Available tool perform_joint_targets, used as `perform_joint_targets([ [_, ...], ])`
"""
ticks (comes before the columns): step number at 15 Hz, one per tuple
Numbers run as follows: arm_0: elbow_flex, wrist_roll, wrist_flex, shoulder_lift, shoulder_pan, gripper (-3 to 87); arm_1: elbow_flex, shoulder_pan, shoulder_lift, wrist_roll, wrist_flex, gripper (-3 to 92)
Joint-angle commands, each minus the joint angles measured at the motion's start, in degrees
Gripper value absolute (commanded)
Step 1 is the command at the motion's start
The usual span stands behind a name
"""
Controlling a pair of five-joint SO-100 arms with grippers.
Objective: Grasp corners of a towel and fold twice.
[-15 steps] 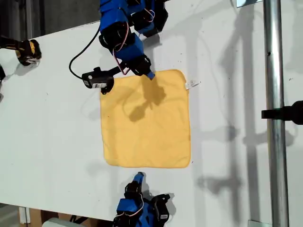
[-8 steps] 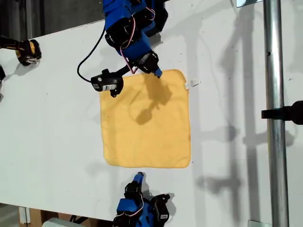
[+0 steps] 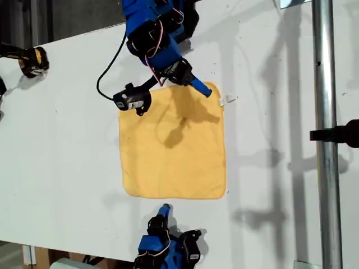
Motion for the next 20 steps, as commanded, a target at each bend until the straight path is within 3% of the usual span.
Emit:
perform_joint_targets([
  [1, 0.0, -0.2, -0.2, 0.2, 0.1, -0.5, -2.5, 0.1, -3.2, -0.7, 2.5, 43.6],
  [5, 0.0, -0.2, -0.2, 0.2, 0.1, -0.5, 5.4, 0.2, -8.2, 0.3, -2.4, 43.8],
  [13, 0.0, -0.1, -0.2, 0.2, 0.2, -0.5, 28.9, -0.9, -8.2, 5.2, -23.4, 43.6],
  [20, 0.0, -0.6, -0.2, 0.2, 0.5, -0.5, 35.5, 3.0, -12.5, 5.3, -30.7, 40.7],
])
